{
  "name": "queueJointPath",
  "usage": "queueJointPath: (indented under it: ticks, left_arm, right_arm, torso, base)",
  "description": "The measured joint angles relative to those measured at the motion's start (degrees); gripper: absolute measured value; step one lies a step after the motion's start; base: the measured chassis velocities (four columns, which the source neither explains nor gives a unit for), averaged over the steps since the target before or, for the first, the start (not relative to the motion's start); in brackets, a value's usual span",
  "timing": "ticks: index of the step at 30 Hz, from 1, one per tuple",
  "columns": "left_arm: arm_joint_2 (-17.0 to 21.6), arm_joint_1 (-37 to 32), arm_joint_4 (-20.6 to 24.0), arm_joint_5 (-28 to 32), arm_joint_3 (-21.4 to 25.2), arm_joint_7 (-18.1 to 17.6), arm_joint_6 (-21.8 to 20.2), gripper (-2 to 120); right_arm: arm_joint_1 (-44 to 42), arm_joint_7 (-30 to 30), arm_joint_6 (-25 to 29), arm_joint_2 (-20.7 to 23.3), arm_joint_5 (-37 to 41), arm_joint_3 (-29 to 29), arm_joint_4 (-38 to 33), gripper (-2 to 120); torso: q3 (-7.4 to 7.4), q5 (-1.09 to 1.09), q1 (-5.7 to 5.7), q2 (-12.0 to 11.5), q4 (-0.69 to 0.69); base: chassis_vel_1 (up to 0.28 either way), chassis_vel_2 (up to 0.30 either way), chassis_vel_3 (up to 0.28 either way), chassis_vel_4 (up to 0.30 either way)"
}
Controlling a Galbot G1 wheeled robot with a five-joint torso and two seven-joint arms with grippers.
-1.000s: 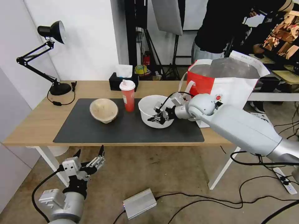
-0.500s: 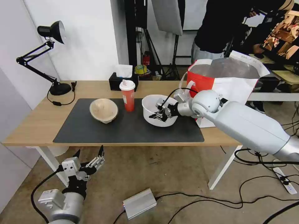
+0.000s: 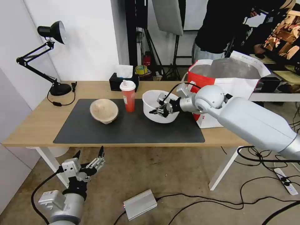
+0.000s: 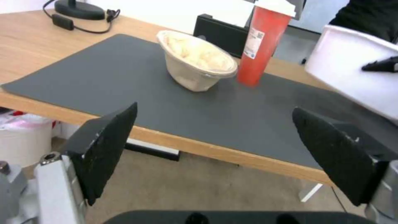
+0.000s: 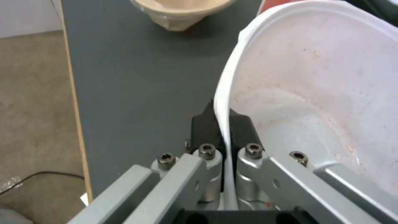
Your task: Pick up the trash from the table and place it into the takeout bag.
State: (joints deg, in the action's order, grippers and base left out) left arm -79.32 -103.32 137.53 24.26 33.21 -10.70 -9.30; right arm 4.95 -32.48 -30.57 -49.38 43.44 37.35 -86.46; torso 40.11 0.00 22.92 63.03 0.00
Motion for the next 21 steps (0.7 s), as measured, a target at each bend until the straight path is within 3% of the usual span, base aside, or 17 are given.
queueJointPath:
  ticks: [21]
  left_arm:
    - [-0.2,0.2,-0.5,-0.4,-0.5,0.1,1.0,100]
  right_arm:
    - [3.6,0.2,0.0,-0.5,2.2,-0.1,-2.8,0]
  torso:
    - [0.0,0.0,0.0,0.0,0.0]
  base:
    - [0.0,0.0,0.0,0.0]
